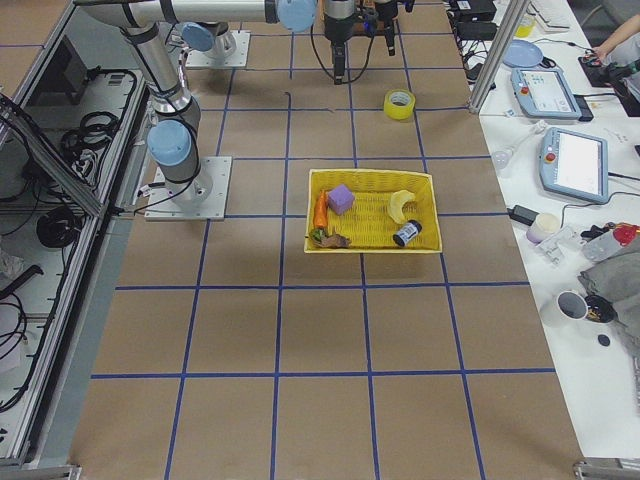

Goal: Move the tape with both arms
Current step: 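Lower the left gripper around the tape roll and close it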

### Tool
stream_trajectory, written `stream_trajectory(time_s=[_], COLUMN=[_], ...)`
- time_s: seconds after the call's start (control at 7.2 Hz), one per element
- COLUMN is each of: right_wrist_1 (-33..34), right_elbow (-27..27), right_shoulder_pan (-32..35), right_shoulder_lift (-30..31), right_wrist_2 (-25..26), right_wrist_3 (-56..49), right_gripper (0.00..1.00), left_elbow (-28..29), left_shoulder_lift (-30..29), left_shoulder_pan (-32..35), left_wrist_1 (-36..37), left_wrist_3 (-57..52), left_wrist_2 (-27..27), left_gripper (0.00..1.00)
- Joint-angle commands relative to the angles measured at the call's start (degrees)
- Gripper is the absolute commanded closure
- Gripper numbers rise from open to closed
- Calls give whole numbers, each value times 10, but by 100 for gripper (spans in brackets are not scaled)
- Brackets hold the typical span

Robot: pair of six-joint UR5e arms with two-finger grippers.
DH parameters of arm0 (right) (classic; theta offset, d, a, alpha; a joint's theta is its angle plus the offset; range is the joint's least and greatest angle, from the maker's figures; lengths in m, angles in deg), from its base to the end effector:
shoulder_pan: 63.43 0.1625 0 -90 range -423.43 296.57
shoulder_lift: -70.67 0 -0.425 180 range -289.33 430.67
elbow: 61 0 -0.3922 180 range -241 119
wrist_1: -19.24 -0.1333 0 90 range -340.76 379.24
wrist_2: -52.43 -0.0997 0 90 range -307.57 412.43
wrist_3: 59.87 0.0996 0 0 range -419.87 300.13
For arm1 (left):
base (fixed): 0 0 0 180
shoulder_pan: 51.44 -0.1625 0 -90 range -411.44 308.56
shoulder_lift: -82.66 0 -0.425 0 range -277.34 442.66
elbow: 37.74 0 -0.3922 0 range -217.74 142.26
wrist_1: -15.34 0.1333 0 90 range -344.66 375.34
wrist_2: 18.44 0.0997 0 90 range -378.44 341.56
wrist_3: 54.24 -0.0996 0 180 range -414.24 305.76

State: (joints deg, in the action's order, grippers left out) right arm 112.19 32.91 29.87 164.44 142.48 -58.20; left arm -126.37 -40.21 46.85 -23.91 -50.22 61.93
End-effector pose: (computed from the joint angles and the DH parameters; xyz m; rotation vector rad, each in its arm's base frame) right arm 0.1600 -0.4603 0.4910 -0.0446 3.1391 -0.0770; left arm -0.2481 -0.6627 0.2547 -0.1496 -2.9004 0.4634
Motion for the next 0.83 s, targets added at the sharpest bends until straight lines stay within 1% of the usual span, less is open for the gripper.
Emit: stream_trajectory(time_s=[0.0,0.14,0.28,0.42,0.56,0.69], right_wrist_1=[2,3,3,6,-7,-42], right_elbow=[-4,-4,-5,-9,-29,-62], right_shoulder_pan=[1,0,0,0,-7,-15], right_shoulder_lift=[5,3,1,-3,-9,-34], right_wrist_2=[-7,0,-7,-7,-5,-6], right_wrist_3=[-4,-4,-4,-4,-4,-4], right_gripper=[0,0,0,0,0,0], left_elbow=[27,41,47,47,47,48], left_shoulder_lift=[-63,-82,-92,-97,-95,-86], left_shoulder_pan=[23,25,29,36,38,38], left_wrist_1=[39,41,41,40,37,21], left_wrist_3=[9,14,15,15,15,17], left_wrist_2=[0,-1,-1,-1,-1,2], left_gripper=[0,0,18,70,100,100])
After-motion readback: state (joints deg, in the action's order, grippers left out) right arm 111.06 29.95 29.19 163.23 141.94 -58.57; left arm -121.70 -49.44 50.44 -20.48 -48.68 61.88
